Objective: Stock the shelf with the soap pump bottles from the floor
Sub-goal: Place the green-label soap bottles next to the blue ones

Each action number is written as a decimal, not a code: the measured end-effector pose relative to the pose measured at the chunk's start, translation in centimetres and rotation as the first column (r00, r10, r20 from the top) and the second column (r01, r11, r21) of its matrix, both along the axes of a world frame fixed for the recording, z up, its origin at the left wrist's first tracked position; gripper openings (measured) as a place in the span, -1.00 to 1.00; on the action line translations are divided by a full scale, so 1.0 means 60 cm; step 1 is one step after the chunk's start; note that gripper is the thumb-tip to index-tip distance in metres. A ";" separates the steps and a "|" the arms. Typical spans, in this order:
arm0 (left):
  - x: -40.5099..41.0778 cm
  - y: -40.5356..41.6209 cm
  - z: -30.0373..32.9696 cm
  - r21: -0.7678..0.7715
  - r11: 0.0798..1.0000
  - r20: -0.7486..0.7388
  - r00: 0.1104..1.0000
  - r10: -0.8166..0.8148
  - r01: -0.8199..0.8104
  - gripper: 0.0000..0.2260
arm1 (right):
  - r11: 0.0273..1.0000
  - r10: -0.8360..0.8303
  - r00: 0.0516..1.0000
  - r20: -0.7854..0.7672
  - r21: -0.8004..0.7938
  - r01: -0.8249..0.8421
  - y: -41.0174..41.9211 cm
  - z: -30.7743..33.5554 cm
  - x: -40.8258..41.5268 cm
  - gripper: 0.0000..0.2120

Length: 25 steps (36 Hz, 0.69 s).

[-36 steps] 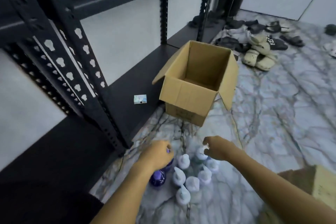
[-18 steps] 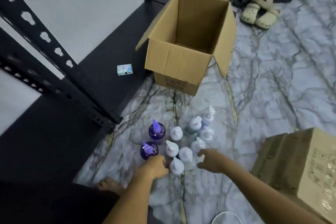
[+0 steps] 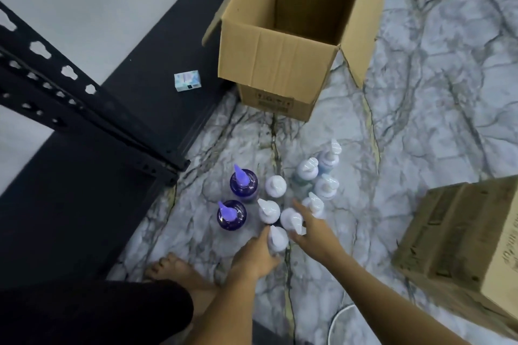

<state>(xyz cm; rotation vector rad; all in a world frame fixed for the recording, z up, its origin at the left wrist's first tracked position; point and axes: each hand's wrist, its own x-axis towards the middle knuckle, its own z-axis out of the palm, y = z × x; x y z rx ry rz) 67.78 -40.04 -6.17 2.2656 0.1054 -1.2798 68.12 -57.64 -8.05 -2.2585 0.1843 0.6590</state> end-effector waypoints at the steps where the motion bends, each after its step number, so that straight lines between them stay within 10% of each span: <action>1: -0.001 0.001 -0.005 0.006 1.000 0.004 1.000 0.005 -0.005 -0.29 | 1.000 0.004 1.000 -0.003 -0.017 -0.004 0.004 -0.007 0.002 -0.33; 25: 0.011 0.009 -0.039 0.184 0.907 0.219 0.884 -0.414 0.379 -0.61 | 0.991 0.078 0.995 -0.068 -0.106 -0.085 0.021 -0.044 -0.015 -0.84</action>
